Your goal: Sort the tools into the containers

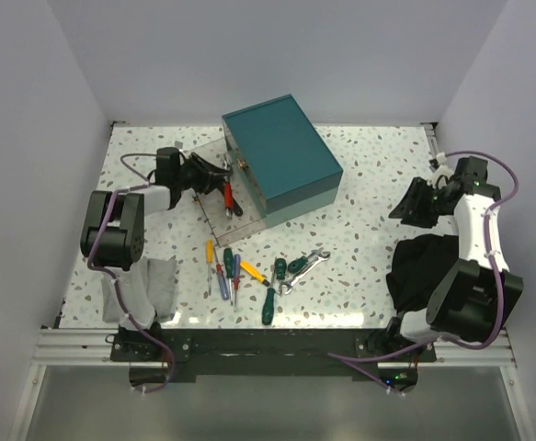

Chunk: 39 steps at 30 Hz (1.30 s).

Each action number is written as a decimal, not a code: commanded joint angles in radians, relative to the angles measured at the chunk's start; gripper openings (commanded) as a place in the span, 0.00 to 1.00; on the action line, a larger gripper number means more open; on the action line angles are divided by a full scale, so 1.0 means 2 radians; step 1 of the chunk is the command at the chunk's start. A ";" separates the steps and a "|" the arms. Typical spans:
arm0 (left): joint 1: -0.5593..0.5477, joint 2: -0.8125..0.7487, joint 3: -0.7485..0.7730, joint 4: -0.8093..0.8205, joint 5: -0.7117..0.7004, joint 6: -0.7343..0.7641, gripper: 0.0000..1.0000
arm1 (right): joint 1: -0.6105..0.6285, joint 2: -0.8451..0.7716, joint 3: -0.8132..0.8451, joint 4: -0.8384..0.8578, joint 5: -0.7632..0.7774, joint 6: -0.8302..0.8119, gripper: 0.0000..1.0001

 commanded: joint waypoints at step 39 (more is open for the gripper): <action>-0.068 -0.318 -0.022 -0.222 0.205 0.548 0.62 | 0.347 0.020 -0.155 0.090 0.007 -0.667 0.41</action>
